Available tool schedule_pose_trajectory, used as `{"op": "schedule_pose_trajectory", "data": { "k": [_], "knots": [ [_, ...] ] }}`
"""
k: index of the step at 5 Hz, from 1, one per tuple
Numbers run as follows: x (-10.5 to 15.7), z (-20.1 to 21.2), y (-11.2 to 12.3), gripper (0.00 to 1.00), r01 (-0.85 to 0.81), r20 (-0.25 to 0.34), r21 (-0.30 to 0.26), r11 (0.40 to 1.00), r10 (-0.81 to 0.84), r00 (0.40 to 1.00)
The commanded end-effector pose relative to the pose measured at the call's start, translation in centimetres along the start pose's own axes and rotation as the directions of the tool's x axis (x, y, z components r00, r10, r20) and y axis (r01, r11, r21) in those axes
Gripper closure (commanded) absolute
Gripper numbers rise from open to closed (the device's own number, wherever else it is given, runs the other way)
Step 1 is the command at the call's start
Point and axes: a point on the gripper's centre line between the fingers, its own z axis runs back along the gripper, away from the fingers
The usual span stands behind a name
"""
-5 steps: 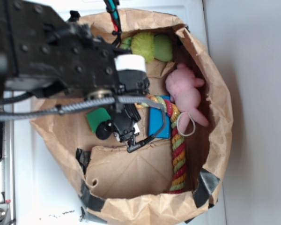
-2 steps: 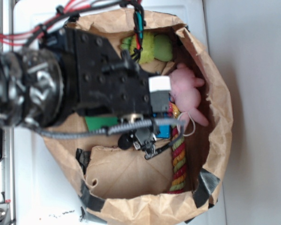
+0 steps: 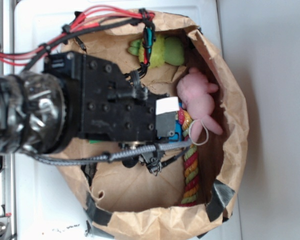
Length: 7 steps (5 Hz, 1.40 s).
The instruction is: Grab the green block.
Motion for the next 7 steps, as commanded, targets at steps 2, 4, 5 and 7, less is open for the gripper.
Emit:
{"op": "schedule_pose_trajectory", "data": {
  "k": [2, 4, 5, 7],
  "knots": [
    [-0.3, 0.6, -0.9, 1.0, 0.019, 0.025, -0.047, 0.999, -0.017, 1.0],
    [5.0, 2.8, 0.6, 0.98, -0.015, 0.018, -0.085, 0.996, 0.016, 1.0],
    [5.0, 3.1, 0.9, 0.0, -0.026, 0.026, -0.079, 0.997, 0.028, 0.999],
    [3.7, 3.9, 1.5, 0.0, -0.013, 0.029, -0.093, 0.996, 0.016, 0.999]
  ]
}}
